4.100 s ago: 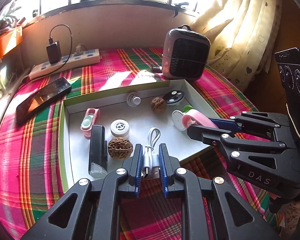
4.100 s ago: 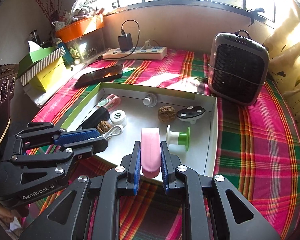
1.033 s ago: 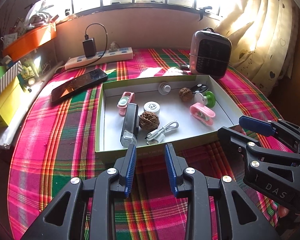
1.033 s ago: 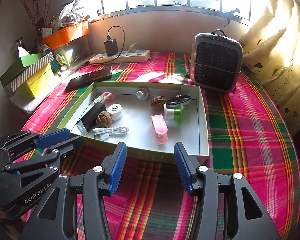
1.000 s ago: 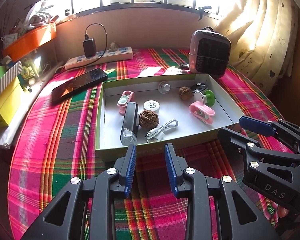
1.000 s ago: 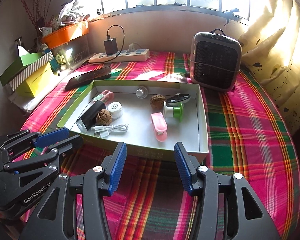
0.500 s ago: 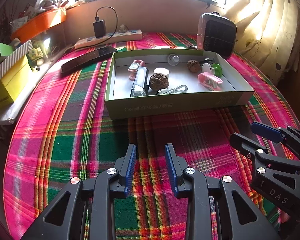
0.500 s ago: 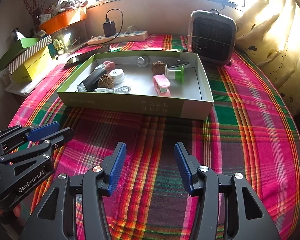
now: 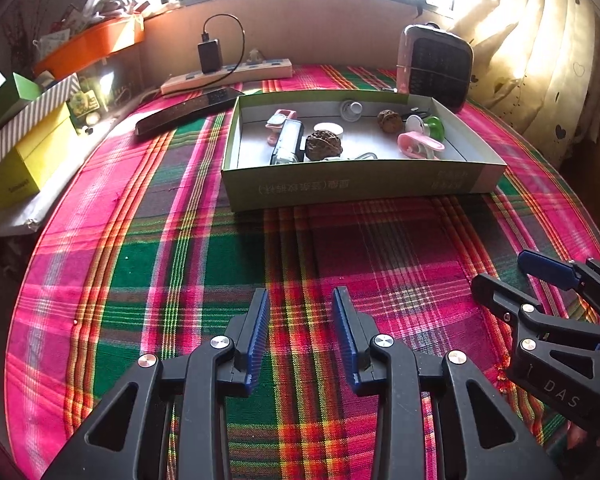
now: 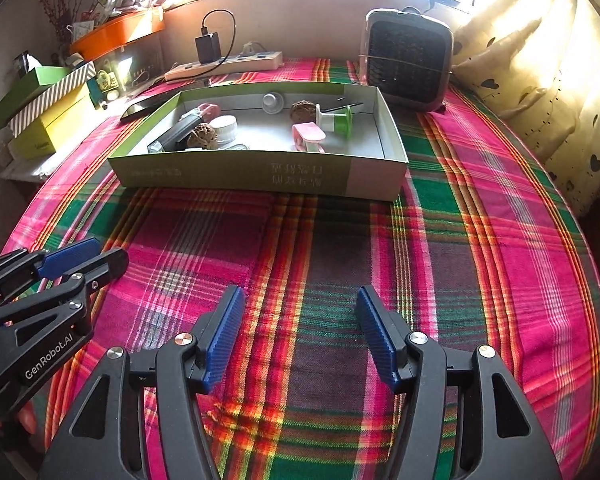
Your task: Organize objects
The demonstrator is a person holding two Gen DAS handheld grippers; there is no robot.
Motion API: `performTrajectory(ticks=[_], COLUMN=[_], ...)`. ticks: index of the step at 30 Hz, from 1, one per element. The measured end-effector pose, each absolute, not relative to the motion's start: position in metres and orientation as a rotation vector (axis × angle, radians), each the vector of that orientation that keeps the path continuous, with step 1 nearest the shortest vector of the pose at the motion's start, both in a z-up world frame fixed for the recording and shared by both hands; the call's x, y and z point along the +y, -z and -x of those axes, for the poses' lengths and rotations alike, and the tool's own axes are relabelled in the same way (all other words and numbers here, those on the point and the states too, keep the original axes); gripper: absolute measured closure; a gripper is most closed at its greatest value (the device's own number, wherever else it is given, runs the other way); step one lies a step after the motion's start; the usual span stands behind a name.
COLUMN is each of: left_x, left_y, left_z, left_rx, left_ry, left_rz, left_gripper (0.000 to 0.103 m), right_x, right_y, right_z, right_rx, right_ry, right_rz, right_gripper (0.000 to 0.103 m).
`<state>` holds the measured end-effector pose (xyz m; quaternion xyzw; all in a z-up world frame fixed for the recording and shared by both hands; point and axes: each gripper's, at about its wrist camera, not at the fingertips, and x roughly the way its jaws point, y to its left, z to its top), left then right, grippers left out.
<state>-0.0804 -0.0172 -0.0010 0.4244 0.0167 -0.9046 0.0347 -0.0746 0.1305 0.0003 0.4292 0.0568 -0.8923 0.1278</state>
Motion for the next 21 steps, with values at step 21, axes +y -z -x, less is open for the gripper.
performTrajectory(ticks=[21], left_x=[-0.0118], left_y=[0.0021], left_z=[0.0740], left_rx=[0.046], left_ry=[2.765], left_rz=[-1.289], left_gripper=[0.067], right_x=[0.1319], right_y=[0.0011], right_z=[0.0682], right_rx=[0.171], right_ry=[2.614], right_rz=[-1.274], right_gripper=[0.027])
